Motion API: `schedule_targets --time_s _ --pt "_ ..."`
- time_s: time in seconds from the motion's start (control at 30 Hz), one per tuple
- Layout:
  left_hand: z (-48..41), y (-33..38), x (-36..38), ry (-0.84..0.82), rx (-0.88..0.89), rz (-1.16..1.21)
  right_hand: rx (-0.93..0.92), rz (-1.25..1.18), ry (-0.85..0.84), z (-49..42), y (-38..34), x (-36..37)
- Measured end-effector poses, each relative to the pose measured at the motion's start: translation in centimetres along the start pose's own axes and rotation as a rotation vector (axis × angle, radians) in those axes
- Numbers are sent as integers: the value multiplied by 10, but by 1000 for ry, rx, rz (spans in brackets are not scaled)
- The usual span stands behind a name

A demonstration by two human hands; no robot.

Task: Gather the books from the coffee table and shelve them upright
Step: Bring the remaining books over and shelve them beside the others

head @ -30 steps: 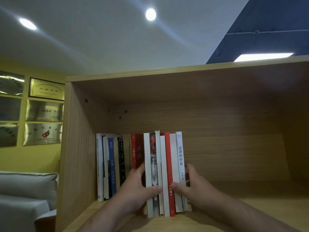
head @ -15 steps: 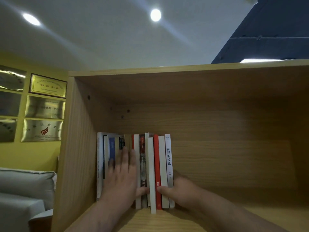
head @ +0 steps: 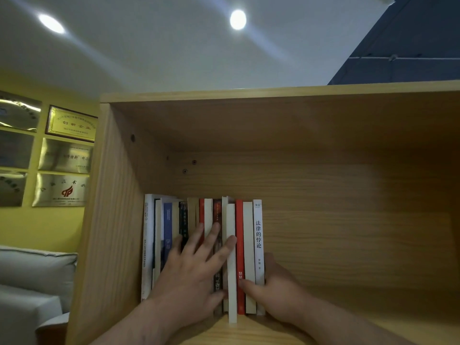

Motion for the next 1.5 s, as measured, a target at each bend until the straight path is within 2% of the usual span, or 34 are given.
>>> schedule_targets --time_s 0.17,0.33,0.5,0.63,0.9,0.97,1.07,1.2,1.27,1.47,1.5 --pt "1 0 17 107 -23 -49 -50 -5 31 1 3 1" --pt "-3 1 26 33 -108 -64 -57 -9 25 2 3 2" --pt "-6 -1 25 -18 -117 -11 -85 -30 -39 2 6 4" --pt "-2 -12 19 160 -194 145 -48 -80 -80 0 6 -5" --pt "-5 -25 27 83 -281 96 -49 29 -11 -4 4 0" --pt "-4 -26 28 71 -270 13 -40 29 -4 -5 5 1" --pt "-4 -22 26 45 -257 25 -21 7 9 -5 6 3" --pt "-2 -19 29 83 -111 2 -41 8 0 -2 7 2" --pt "-1 -15 27 28 -114 23 -47 -3 -22 -2 6 2" --pt "-4 -15 29 200 -147 3 -17 -32 -121 -1 8 2" --pt "-2 -15 31 170 -153 20 -17 -28 -116 -1 8 1"
Point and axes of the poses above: each hand's wrist, its own z-axis away from the middle knuckle, its own x-axis out of the palm, y = z × x, the point moved 3 cm from there along -z, towards the middle knuckle, and after that the axes turned 14 degrees about y, right-handed, at the moved point
